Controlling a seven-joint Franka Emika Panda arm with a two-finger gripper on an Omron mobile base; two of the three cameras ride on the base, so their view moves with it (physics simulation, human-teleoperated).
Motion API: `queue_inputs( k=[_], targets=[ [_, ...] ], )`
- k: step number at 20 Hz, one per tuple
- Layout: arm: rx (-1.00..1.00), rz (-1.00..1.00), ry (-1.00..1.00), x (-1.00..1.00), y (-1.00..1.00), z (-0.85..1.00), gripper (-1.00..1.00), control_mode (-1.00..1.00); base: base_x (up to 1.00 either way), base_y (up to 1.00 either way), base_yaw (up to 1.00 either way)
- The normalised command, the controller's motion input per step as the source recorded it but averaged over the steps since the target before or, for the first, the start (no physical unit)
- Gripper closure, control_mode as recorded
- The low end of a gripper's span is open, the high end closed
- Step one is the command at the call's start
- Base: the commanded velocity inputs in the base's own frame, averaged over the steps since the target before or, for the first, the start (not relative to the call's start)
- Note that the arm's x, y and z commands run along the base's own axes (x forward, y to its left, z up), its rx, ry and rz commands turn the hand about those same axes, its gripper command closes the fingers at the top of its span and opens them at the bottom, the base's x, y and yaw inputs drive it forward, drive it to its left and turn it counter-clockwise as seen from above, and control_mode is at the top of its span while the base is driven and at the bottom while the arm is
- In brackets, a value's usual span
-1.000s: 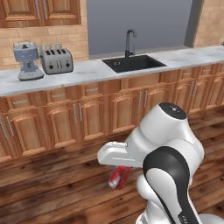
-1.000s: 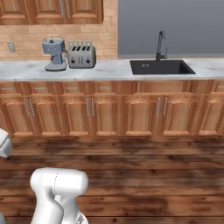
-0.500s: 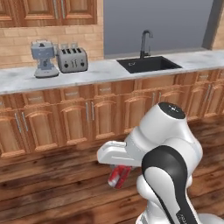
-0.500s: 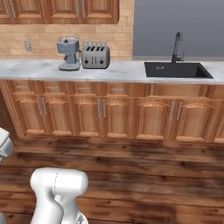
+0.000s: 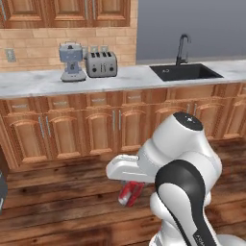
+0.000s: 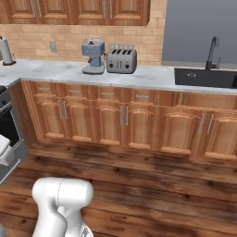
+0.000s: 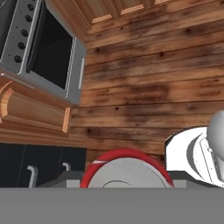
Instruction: Four empty soda cans are scattered around the kitchen. Gather all the cans and cluster them next to the stove for recycling.
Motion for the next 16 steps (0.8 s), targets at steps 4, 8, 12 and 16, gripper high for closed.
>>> queue_inputs(
  k=[4, 8, 12, 16],
  targets=[
    [0.0, 0.0, 0.0, 0.0, 0.0, 0.0, 1.0, 1.0, 0.32, 0.0, 0.27],
    [0.0, 0.0, 0.0, 0.0, 0.0, 0.0, 1.0, 1.0, 0.43, -0.09, 0.31],
    [0.0, 0.0, 0.0, 0.0, 0.0, 0.0, 1.0, 1.0, 0.59, -0.07, 0.36],
    [0.0, 0.0, 0.0, 0.0, 0.0, 0.0, 1.0, 1.0, 0.63, -0.08, 0.36]
  ],
)
